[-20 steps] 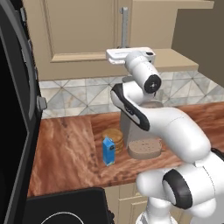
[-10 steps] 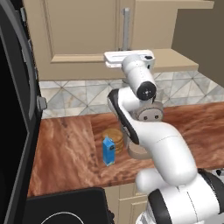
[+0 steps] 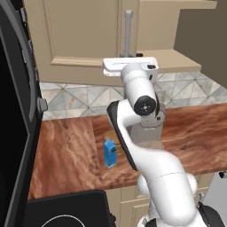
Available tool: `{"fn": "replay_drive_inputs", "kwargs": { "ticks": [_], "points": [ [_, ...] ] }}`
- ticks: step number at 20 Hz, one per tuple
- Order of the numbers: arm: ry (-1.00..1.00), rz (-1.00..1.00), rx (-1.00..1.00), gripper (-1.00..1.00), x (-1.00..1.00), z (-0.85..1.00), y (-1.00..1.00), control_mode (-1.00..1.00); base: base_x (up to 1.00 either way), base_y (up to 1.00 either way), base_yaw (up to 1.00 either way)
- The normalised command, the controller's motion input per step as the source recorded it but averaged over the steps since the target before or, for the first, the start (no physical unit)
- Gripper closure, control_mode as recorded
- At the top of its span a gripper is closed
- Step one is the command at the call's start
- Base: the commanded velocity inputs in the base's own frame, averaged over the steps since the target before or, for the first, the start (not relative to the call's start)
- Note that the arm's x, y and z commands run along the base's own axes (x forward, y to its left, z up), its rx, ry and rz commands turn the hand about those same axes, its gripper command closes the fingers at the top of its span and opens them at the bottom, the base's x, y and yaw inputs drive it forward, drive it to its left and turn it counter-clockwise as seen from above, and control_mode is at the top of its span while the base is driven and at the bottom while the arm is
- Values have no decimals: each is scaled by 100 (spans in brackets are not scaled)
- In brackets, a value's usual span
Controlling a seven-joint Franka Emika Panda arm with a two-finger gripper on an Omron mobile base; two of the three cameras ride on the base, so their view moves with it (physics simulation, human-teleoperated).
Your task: Pick the pan from the cabinet and place it on the stove. Then turn on the stove burner for the pan.
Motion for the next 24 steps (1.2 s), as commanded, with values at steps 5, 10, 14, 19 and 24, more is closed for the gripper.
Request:
{"fn": "replay_drive_inputs", "kwargs": {
  "ticks": [5,10,14,19,24],
  "points": [
    [-1,0,2,100,-88,0,0,-100,0,0,0],
    [-5,0,0,100,-81,-2,15,-100,0,0,0],
    [-5,0,0,-100,-75,0,7,-100,0,0,0],
    [-1,2,2,-100,-35,0,-3,-100,0,0,0],
    [-1,10,17,-100,-4,1,-45,-100,0,0,0]
  ]
}}
